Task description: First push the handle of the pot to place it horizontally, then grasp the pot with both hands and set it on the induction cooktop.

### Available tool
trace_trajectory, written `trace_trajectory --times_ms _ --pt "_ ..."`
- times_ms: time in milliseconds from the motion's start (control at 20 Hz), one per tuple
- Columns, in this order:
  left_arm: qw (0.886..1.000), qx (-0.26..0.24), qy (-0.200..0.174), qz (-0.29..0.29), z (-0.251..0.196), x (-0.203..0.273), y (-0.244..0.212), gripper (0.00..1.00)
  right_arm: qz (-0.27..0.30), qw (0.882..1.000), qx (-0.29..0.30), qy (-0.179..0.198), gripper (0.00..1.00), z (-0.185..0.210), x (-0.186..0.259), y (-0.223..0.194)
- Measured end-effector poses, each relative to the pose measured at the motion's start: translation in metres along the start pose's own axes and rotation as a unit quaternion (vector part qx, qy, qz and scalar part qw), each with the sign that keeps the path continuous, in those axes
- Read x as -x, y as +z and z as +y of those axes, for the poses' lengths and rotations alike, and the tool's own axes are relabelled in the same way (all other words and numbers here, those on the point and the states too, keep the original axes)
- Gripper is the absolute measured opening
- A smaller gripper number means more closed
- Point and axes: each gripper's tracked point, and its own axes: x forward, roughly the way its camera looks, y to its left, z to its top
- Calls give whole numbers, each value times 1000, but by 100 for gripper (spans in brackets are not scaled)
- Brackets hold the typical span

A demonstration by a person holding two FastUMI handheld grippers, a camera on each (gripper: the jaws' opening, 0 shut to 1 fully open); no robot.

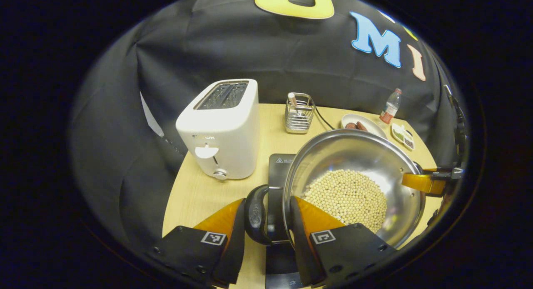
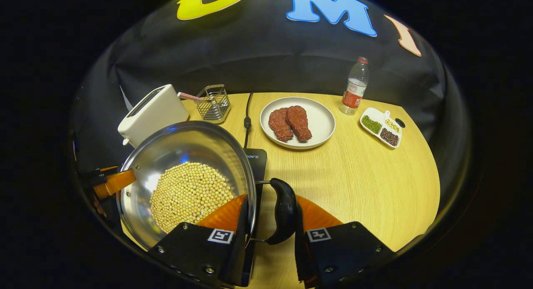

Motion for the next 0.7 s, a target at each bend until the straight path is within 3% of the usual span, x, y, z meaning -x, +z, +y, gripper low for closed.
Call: trace_trajectory --times_ms 100,700 --pt "1000 -3 -2 1 1 -4 0 57 -1 1000 1 -3 49 1 -2 -2" --pt "1000 -9 -6 -28 8 -6 4 58 -16 1000 -20 -1 49 7 -5 -7"
